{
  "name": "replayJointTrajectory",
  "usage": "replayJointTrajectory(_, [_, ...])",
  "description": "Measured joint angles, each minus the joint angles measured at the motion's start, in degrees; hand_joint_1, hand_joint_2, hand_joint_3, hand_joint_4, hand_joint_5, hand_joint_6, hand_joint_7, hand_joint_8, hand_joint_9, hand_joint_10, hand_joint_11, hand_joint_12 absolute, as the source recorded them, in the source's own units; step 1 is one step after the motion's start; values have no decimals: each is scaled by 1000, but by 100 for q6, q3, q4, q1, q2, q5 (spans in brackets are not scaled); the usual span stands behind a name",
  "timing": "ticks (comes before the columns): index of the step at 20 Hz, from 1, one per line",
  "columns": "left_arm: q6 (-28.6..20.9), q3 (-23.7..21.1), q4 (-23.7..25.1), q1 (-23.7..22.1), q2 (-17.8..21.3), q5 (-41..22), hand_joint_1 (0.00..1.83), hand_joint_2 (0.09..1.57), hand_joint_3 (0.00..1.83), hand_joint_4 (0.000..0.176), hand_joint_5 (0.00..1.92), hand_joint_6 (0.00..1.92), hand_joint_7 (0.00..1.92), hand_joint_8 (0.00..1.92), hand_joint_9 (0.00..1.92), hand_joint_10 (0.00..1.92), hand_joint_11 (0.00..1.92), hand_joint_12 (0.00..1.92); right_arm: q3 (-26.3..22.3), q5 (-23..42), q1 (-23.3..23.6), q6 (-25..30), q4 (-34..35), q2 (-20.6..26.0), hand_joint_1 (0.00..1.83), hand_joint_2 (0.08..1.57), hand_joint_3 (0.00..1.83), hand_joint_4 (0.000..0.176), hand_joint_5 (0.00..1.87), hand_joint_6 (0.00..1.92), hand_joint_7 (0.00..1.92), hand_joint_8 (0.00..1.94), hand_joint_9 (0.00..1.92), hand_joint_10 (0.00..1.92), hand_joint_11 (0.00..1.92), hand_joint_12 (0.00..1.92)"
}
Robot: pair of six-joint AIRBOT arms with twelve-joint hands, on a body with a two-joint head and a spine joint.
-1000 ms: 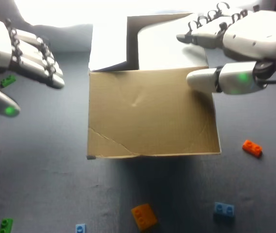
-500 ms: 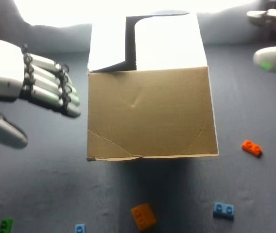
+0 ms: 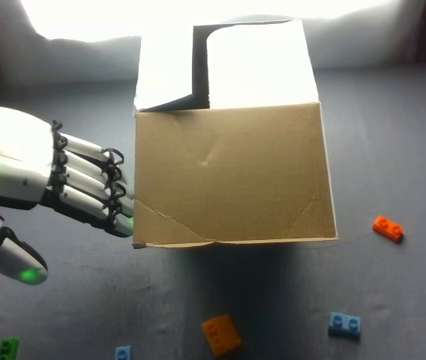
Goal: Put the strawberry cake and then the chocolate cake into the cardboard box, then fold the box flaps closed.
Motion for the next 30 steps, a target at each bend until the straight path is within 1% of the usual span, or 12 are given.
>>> replayJointTrajectory(3, [4, -345, -35, 2, 57, 173, 0, 1303, 0, 0, 233, 3, 220, 3, 230, 4, 0, 666, -125, -120, 153, -2, 0, -33, 0, 1275, 1, 0, 127, 2, 213, 0, 149, 1, 0, 220])
replayJointTrajectory(8, [-20, -879, -81, -2, 179, 256, 0, 1298, 0, 0, 225, 0, 222, 0, 232, 0, 0, 681, -166, -229, 212, -31, 9, -90, 0, 1277, 1, 0, 144, 5, 218, 0, 167, 6, 0, 321])
replayJointTrajectory(11, [-166, -925, -101, -216, 210, 286, 0, 1291, 0, 0, 222, 0, 226, 1, 226, 1, 0, 680, -166, -236, 214, -35, 0, -109, 0, 1279, 1, 0, 139, 1, 196, 0, 139, 3, 0, 376])
replayJointTrajectory(13, [-308, -907, -96, -428, 256, 293, 0, 1295, 0, 0, 234, 5, 233, 3, 230, 3, 0, 679, -166, -229, 214, -35, 2, -111, 4, 1286, 3, 0, 144, 3, 193, 0, 131, 1, 0, 358])
replayJointTrajectory(16, [-540, -785, -116, -828, 262, 243, 0, 1293, 0, 0, 225, 1, 225, 0, 212, 2, 0, 634, -166, -173, 214, -35, 0, -111, 4, 1287, 2, 0, 145, 3, 207, 5, 151, 9, 0, 356])
replayJointTrajectory(19, [-778, -595, -155, -1344, 260, 188, 0, 1299, 2, 0, 233, 3, 213, 0, 211, 0, 0, 670, -166, -74, 214, -35, 2, -111, 0, 1281, 0, 0, 131, 0, 187, 0, 147, 6, 0, 387])
replayJointTrajectory(21, [-848, -474, -136, -1659, 232, 87, 0, 1299, 1, 0, 224, 0, 202, 1, 204, 0, 0, 657, -166, -55, 214, -35, 7, -114, 4, 1282, 0, 0, 153, 7, 224, 6, 175, 14, 0, 489])
replayJointTrajectory(23, [-898, -297, -168, -1871, 133, 103, 0, 1293, 0, 0, 241, 5, 231, 8, 226, 7, 0, 686, -166, -50, 214, -35, 0, -111, 0, 1276, 0, 0, 141, 1, 222, 2, 172, 10, 0, 458])
replayJointTrajectory(27, [-927, 192, -203, -1969, -168, 413, 0, 1290, 0, 0, 229, 3, 227, 4, 228, 5, 0, 693, -166, -48, 214, -37, 11, -111, 0, 1275, 0, 0, 134, 2, 213, 1, 172, 6, 0, 347])
replayJointTrajectory(28, [-929, 302, -214, -1969, -269, 518, 0, 1293, 0, 0, 207, 2, 211, 3, 213, 3, 0, 649, -166, -46, 214, -35, 9, -114, 0, 1274, 0, 0, 137, 3, 222, 3, 181, 9, 0, 373])
replayJointTrajectory(29, [-927, 374, -238, -1958, -337, 590, 0, 1296, 1, 0, 219, 6, 218, 5, 223, 5, 0, 666, -166, -44, 214, -35, 7, -114, 0, 1271, 0, 0, 134, 2, 224, 4, 177, 7, 0, 378])
replayJointTrajectory(30, [-929, 479, -404, -1893, -428, 656, 0, 1296, 1, 0, 220, 6, 221, 5, 228, 7, 0, 670, -166, -42, 214, -37, 7, -114, 0, 1267, 0, 0, 125, 2, 218, 1, 169, 3, 0, 349])
